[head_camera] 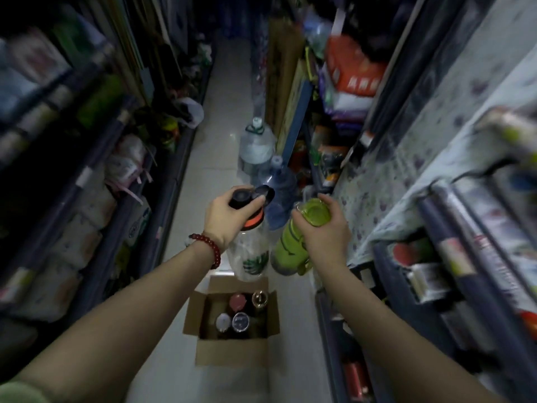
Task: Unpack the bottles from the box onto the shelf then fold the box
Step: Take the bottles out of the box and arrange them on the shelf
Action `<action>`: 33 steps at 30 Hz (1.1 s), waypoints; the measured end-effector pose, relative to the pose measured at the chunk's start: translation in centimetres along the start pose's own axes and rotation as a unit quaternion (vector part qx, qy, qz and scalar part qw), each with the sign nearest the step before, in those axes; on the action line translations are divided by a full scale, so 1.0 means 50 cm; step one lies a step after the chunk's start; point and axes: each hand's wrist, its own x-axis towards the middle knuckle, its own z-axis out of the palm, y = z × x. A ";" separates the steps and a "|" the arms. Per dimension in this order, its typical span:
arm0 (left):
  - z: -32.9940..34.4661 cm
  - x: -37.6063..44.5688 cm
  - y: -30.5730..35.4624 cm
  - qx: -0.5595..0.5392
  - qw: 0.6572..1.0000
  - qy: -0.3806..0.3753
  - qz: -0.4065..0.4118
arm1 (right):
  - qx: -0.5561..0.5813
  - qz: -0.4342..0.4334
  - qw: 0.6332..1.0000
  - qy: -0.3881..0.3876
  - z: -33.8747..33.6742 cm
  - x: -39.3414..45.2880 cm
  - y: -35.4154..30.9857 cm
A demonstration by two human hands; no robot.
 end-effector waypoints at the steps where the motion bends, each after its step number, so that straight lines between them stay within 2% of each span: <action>1: 0.006 0.004 0.048 -0.005 1.000 0.001 0.006 | -0.003 -0.012 1.000 0.002 -0.025 0.011 -0.041; 10: 0.060 0.004 0.395 -0.082 0.994 -0.028 0.070 | -0.014 -0.070 0.997 0.031 -0.224 0.095 -0.318; 14: 0.071 0.001 0.506 -0.083 0.988 -0.076 0.105 | -0.013 -0.065 0.997 0.029 -0.302 0.108 -0.416; 21: 0.086 0.029 0.629 -0.088 0.975 -0.146 0.140 | -0.035 -0.056 0.995 0.075 -0.388 0.124 -0.520; 25: 0.101 0.028 0.705 -0.117 0.971 -0.146 0.150 | -0.038 -0.053 0.989 0.136 -0.419 0.125 -0.573; 33: 0.137 0.059 0.838 -0.144 0.960 -0.163 0.177 | -0.037 -0.063 0.976 0.206 -0.482 0.108 -0.678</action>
